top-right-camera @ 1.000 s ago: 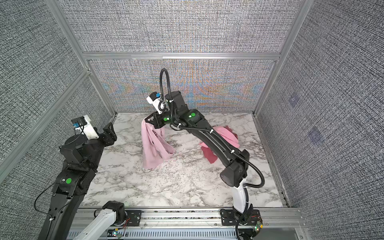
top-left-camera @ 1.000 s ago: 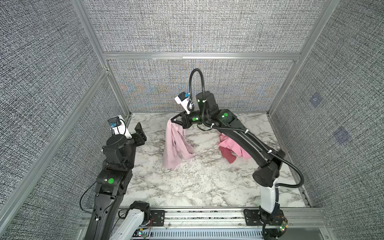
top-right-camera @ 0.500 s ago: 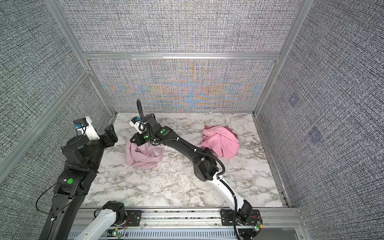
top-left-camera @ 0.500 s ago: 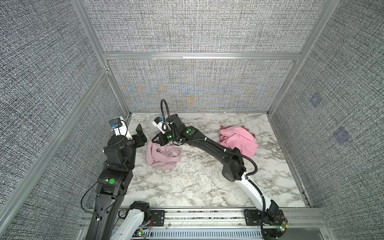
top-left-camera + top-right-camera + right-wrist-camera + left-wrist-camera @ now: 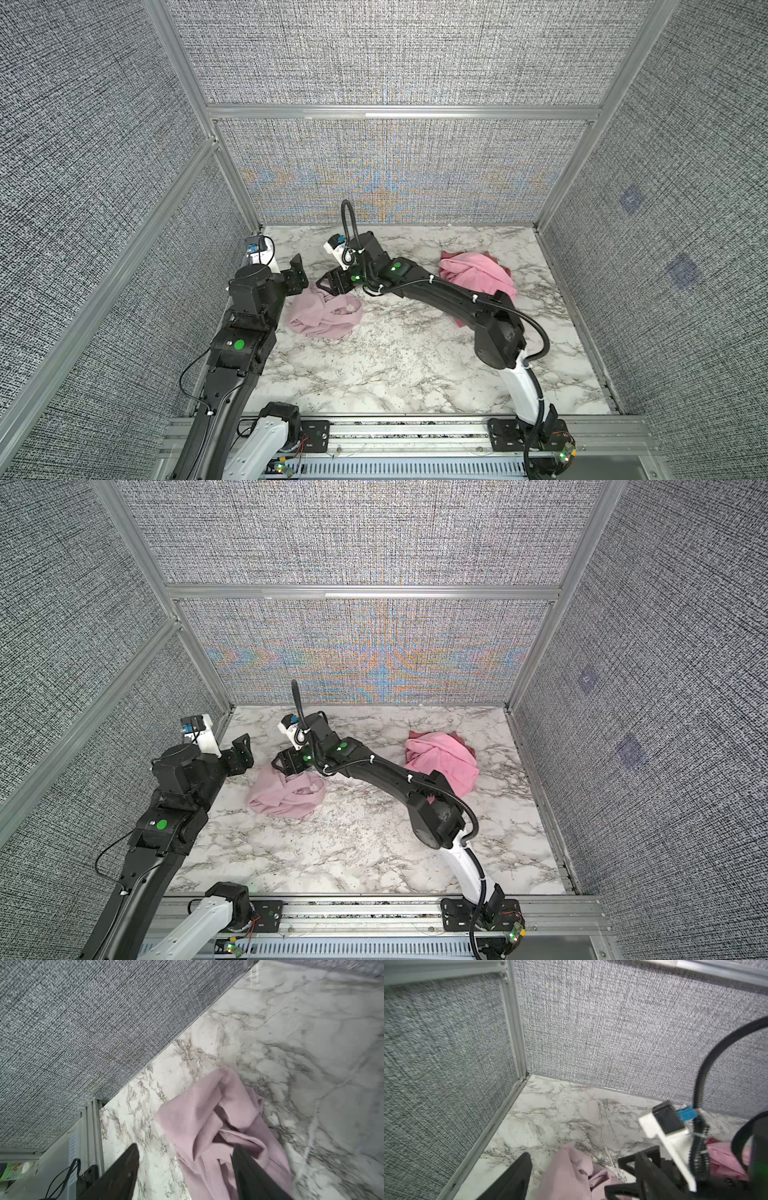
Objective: Pick out a specific cloth from the pile
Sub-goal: 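Carry the lilac cloth toward the left gripper and lower it onto the table, then grasp the lilac cloth with the left gripper while the right gripper withdraws to the pile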
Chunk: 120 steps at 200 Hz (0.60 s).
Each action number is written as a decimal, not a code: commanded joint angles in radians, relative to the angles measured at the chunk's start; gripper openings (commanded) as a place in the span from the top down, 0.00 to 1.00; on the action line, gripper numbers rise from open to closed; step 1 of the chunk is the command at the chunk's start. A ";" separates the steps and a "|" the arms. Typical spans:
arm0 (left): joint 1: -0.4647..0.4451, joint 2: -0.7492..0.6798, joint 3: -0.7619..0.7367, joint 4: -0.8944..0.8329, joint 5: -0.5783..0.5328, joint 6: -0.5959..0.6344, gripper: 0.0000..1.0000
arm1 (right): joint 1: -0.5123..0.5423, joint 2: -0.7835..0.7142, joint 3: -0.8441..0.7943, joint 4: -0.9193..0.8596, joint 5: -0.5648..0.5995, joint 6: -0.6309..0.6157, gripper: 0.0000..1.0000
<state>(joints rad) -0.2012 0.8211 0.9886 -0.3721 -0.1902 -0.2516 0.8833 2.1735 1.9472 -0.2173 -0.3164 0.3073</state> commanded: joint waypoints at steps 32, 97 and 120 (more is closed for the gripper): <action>-0.014 0.098 -0.064 0.073 0.221 0.010 0.23 | -0.070 -0.292 -0.378 0.151 0.122 0.037 0.28; -0.255 0.322 -0.267 0.248 0.256 -0.037 0.30 | -0.232 -0.665 -0.840 0.167 0.222 0.128 0.28; -0.298 0.432 -0.263 0.255 0.235 -0.037 0.32 | -0.284 -0.758 -0.917 0.159 0.225 0.124 0.28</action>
<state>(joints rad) -0.4721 1.1831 0.7246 -0.1905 0.0547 -0.2817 0.6380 1.4837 1.0809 -0.0696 -0.1238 0.4129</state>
